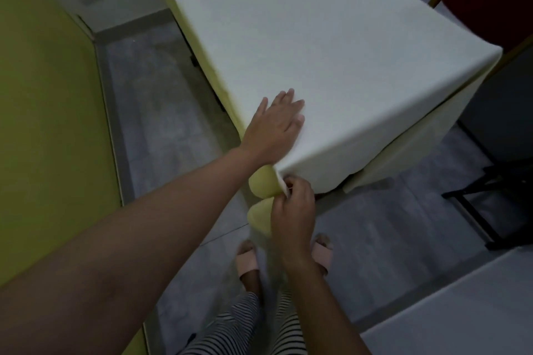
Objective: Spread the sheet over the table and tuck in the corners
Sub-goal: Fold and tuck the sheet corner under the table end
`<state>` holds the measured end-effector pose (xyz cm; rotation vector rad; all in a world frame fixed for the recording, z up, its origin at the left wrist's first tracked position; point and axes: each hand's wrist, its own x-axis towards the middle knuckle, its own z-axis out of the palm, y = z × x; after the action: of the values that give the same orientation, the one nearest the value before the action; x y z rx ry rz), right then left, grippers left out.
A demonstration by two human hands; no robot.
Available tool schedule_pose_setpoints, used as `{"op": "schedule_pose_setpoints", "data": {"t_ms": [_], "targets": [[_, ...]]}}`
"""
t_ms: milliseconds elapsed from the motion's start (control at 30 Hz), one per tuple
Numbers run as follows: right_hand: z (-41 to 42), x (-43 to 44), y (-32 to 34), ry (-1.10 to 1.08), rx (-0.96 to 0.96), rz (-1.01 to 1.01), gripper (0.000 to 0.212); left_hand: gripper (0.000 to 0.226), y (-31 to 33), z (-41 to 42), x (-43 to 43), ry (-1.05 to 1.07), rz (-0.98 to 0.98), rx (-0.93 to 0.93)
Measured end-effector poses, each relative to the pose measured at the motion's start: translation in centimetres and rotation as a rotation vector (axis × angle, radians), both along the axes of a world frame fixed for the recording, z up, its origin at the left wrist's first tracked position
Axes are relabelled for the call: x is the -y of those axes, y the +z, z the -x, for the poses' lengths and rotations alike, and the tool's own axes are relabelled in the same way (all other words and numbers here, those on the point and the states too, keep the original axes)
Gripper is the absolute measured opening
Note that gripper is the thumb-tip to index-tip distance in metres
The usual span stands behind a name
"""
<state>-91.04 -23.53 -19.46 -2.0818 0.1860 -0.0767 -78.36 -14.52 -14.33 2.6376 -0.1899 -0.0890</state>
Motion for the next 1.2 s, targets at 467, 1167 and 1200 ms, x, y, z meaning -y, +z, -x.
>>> {"op": "schedule_pose_setpoints", "data": {"t_ms": [467, 1167, 1200], "targets": [[-3.2, 8.2, 1.5, 0.594, -0.323, 0.021, 0.026, 0.055, 0.9, -1.2, 1.4, 0.061, 0.019, -0.066], [-5.2, 12.6, -2.3, 0.544, -0.268, 0.136, 0.022, 0.057, 0.3, -1.7, 3.5, 0.107, -0.055, -0.08], [-5.1, 13.1, -3.7, 0.555, -0.315, 0.209, 0.024, 0.057, 0.3, -1.6, 3.6, 0.106, -0.063, -0.084]]}}
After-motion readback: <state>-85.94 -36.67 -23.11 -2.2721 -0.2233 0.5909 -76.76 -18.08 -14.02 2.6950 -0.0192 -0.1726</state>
